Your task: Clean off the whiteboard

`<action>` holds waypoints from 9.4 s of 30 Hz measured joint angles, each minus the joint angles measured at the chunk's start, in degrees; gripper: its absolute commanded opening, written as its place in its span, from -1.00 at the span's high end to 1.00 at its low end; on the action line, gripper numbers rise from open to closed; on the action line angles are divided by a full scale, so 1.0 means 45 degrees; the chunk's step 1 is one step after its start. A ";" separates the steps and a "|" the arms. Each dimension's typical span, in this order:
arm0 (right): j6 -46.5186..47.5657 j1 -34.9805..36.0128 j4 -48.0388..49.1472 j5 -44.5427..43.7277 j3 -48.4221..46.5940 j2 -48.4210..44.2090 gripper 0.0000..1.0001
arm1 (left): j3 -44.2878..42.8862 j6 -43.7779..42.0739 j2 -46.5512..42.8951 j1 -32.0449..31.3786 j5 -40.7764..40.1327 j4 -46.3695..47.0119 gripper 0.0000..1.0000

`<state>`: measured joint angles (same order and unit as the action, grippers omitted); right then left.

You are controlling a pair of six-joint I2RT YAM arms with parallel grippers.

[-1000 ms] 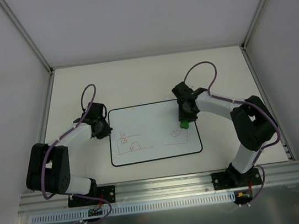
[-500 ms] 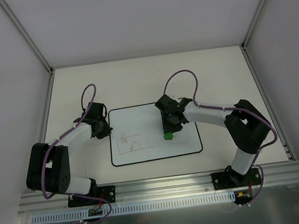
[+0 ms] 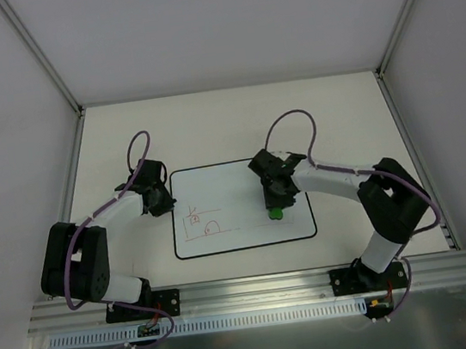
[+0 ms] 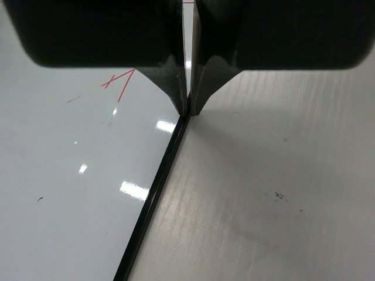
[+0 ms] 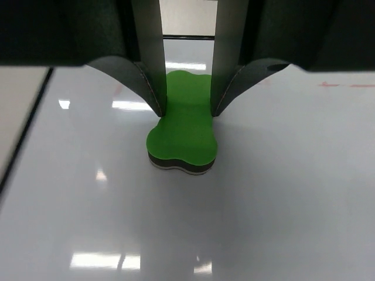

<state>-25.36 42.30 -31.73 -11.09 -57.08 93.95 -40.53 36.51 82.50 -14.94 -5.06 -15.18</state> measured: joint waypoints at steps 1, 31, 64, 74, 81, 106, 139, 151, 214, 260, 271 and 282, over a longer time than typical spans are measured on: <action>-0.0039 0.0544 -0.0034 0.0107 -0.0461 0.0418 0.99 | 0.0000 0.0005 0.0010 0.0000 0.0000 0.0000 1.00; -0.0257 -0.3138 0.0131 0.0840 0.2759 -0.2803 0.99 | -0.0117 0.0034 0.0165 -0.0019 0.0364 -0.0005 1.00; -0.0976 0.4692 -0.0238 0.1870 -0.5770 0.4571 -0.12 | -0.0189 0.0015 0.0155 -0.0034 0.0709 -0.0219 0.42; -0.0364 0.4056 -0.0695 0.0874 -0.4838 0.2152 -0.49 | -0.0772 0.0015 -0.1409 -0.0194 0.0782 -0.2322 -0.79; 0.0384 0.1151 -0.0437 0.0544 -0.1783 -0.0636 -0.37 | -0.1059 0.0432 -0.3002 -0.1797 0.0670 -0.3157 -0.85; 0.3172 -0.5644 0.1132 0.3123 0.3283 -0.2545 0.44 | -0.2395 0.3939 0.0865 -0.7864 -0.1307 -0.3842 -0.59; 0.3245 -0.5683 0.2040 0.4017 0.3701 -0.2773 0.92 | -0.3026 0.5105 0.1409 -0.8019 -0.2361 -0.4619 0.08; 0.3235 -0.5683 0.2055 0.4027 0.3716 -0.2788 0.92 | -0.3070 0.5100 0.1826 -0.8019 -0.2375 -0.4804 0.09; 0.3162 -0.5678 0.2191 0.4167 0.3759 -0.2798 0.99 | -0.5654 0.1277 0.4187 -0.3230 -0.1423 -0.5761 1.00; 0.3172 -0.5678 0.2205 0.4133 0.3759 -0.2793 0.99 | -0.5149 -0.0107 0.3944 -0.2210 -0.1744 -0.5615 1.00; 0.3172 -0.5683 0.2191 0.3993 0.3755 -0.2793 0.99 | -0.4221 0.0325 0.3143 -0.5999 -0.1394 -0.5508 1.00; 0.3172 -0.5683 0.2205 0.4002 0.3750 -0.2793 0.99 | -0.4401 0.0544 0.3249 -0.5110 0.0185 -0.5513 1.00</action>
<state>-11.09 16.73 -21.80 6.92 -40.21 81.38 -60.34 38.96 97.12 -37.93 -4.23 -39.99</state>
